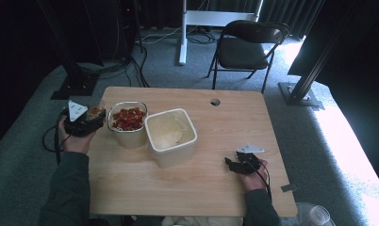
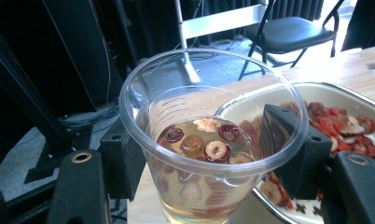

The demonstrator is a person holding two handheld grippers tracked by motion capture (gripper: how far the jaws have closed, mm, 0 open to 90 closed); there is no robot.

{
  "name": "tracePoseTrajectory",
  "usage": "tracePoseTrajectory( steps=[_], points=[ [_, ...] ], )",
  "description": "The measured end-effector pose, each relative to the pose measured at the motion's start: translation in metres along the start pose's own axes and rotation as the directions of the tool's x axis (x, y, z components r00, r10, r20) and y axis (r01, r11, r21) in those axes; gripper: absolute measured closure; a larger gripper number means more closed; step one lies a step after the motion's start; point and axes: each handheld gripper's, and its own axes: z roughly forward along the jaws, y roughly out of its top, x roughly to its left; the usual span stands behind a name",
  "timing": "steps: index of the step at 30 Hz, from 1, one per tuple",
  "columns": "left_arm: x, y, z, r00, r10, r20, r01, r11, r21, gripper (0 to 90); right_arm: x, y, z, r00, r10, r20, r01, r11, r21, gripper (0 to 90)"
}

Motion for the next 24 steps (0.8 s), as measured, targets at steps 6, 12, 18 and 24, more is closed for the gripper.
tracePoseTrajectory(
  steps=[6, 12, 18, 24],
  points=[
    [0.003, 0.004, 0.006, 1.0, -0.001, -0.001, 0.001, 1.0, 0.006, 35.3, 0.0, 0.0, 0.0, 1.0, -0.001, -0.002, 0.001, 1.0, -0.003, 36.4],
    [0.002, 0.012, 0.01, 0.9998, 0.02, -0.009, -0.02, 0.9997, 0.011, 35.4, 0.001, 0.0, 0.001, 1.0, -0.005, -0.005, 0.005, 1.0, -0.008, 36.5],
    [0.001, 0.024, 0.008, 0.9988, 0.044, -0.023, -0.044, 0.999, 0.0, 35.4, 0.001, -0.001, 0.001, 1.0, -0.003, -0.006, 0.003, 1.0, -0.01, 36.5],
    [-0.003, 0.034, 0.007, 0.9938, 0.101, -0.047, -0.101, 0.9949, 0.011, 35.4, 0.001, -0.001, 0.001, 0.9999, -0.01, -0.01, 0.01, 1.0, -0.011, 36.5]
  ],
)
